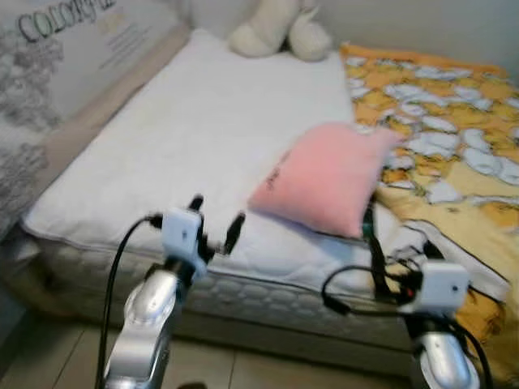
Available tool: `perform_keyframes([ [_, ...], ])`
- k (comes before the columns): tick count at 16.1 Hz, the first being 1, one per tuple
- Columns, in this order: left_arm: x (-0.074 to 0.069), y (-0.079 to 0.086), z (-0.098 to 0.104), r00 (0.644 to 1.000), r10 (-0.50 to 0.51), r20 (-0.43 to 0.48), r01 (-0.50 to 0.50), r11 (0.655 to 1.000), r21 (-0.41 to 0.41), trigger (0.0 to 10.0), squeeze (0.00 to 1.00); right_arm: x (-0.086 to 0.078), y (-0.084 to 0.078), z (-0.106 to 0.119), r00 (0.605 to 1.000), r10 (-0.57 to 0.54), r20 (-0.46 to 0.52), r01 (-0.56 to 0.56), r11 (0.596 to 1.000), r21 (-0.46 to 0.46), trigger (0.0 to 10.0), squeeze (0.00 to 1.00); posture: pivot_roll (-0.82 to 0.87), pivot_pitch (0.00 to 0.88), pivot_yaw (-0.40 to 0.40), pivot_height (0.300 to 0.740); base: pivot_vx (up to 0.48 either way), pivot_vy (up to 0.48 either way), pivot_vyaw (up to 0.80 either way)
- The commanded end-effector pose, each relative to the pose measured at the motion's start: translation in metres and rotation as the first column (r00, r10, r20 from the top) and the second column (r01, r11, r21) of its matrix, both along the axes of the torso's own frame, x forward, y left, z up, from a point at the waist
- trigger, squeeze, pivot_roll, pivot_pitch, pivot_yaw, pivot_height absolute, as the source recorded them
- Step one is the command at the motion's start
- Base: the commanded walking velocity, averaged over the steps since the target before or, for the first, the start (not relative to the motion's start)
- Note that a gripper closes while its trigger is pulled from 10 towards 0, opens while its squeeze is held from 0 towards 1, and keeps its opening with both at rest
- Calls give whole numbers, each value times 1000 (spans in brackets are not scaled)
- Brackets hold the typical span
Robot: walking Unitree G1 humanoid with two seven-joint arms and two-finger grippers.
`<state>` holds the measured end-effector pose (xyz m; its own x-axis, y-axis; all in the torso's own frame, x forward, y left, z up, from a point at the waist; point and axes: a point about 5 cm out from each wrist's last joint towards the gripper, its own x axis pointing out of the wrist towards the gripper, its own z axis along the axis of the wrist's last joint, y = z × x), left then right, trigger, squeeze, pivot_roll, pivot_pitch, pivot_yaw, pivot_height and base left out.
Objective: Clean up the room
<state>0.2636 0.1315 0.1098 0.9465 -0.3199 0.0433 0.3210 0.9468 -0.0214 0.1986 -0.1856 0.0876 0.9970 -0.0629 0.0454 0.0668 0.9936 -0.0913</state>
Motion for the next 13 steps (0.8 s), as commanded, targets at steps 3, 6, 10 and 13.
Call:
perform_keyframes([
  [3,15,4,3,995,86,-46,-89,993,-76,10000,0,9,-7,0,1000,-11,7,11,1000,-4,10000,0,-21,0,-53,740,460,0,0],
  [6,17,-3,4,997,61,-50,-64,996,-57,10000,0,11,-13,-3,1000,-30,-4,30,1000,5,10000,0,-34,0,-56,740,455,0,0],
  [10,22,-9,3,997,42,-62,-45,998,-50,10000,0,16,-23,-5,998,-56,-8,56,998,16,10000,0,-39,0,-57,740,456,0,0],
  [13,28,-9,3,998,25,-60,-27,999,-31,10000,0,24,-23,0,997,-75,-2,75,996,49,10000,0,-35,0,-58,740,456,0,0],
])
